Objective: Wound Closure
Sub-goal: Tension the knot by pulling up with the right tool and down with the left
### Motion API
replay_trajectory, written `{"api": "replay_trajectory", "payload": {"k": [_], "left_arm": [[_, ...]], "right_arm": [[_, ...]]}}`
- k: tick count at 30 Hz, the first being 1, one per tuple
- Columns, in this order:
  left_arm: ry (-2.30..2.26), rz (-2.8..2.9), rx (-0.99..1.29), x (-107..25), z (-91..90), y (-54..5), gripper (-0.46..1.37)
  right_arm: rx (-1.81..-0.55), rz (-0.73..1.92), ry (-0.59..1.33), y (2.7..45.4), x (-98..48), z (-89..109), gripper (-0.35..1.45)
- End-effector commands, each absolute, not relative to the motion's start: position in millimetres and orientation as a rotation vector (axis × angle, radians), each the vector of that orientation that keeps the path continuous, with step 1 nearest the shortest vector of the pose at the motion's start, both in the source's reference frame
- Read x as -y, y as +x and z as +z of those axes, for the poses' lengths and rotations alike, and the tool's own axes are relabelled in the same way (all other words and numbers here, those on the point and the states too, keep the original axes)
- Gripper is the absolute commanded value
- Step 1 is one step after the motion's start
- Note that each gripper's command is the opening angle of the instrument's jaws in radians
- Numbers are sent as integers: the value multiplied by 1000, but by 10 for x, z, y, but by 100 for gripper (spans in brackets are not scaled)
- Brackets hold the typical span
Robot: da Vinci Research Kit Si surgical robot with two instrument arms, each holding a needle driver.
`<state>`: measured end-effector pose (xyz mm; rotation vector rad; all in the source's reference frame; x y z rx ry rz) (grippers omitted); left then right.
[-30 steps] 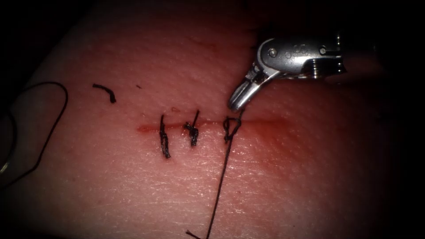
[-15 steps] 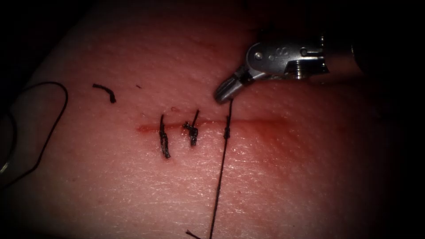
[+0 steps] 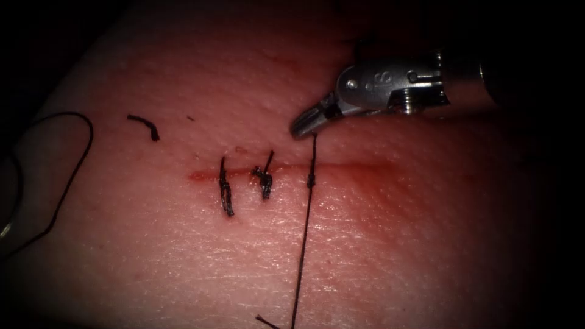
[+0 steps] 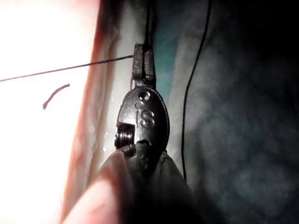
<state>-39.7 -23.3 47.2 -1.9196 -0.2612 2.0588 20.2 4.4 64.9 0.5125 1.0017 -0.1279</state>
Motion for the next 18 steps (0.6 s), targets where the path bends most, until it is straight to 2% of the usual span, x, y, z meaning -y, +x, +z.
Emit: {"api": "replay_trajectory", "payload": {"k": [1,18], "left_arm": [[-1923,2060,265,233,472,-397,-35],[-1921,2055,269,229,476,-401,-35]], "right_arm": [[-998,-129,493,202,-45,649,-35],[-1006,-127,486,205,-46,648,-35]]}}
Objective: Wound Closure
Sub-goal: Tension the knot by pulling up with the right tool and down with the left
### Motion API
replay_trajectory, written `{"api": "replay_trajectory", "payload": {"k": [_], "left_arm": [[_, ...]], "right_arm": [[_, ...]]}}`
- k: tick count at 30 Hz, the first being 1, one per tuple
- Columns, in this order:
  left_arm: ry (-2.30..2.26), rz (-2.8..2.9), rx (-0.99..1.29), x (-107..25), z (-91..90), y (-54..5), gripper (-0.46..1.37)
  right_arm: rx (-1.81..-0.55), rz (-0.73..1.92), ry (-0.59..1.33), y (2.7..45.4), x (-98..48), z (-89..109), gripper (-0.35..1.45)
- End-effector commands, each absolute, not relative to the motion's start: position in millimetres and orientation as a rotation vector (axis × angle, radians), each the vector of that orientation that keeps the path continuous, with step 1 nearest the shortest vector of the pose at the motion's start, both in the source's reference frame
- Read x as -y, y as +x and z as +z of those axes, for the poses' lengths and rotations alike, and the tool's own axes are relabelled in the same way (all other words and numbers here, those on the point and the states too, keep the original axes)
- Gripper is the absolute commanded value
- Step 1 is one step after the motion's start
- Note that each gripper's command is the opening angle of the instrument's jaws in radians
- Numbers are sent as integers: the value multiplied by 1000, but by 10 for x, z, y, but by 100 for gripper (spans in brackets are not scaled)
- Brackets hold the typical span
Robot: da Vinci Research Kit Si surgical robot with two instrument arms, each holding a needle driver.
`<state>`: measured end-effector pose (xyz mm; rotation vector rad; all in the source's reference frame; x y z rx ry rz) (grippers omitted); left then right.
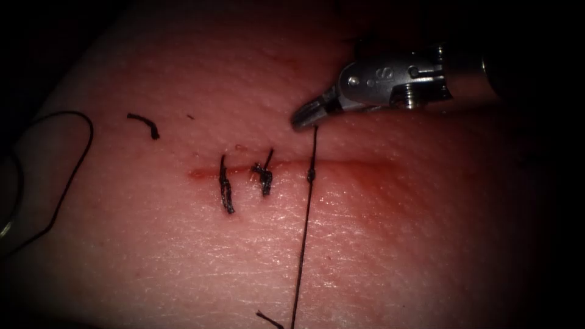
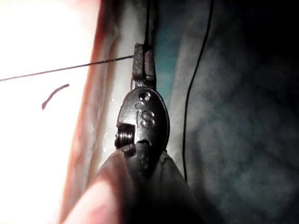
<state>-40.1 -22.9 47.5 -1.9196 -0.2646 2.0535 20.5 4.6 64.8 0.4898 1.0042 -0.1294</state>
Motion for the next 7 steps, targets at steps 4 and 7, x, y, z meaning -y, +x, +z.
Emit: {"api": "replay_trajectory", "payload": {"k": [4,7], "left_arm": [[-1924,2052,272,227,475,-402,-35],[-1925,2051,273,225,475,-402,-35]], "right_arm": [[-1007,-123,485,205,-46,647,-35],[-1012,-120,484,205,-47,648,-35]]}}
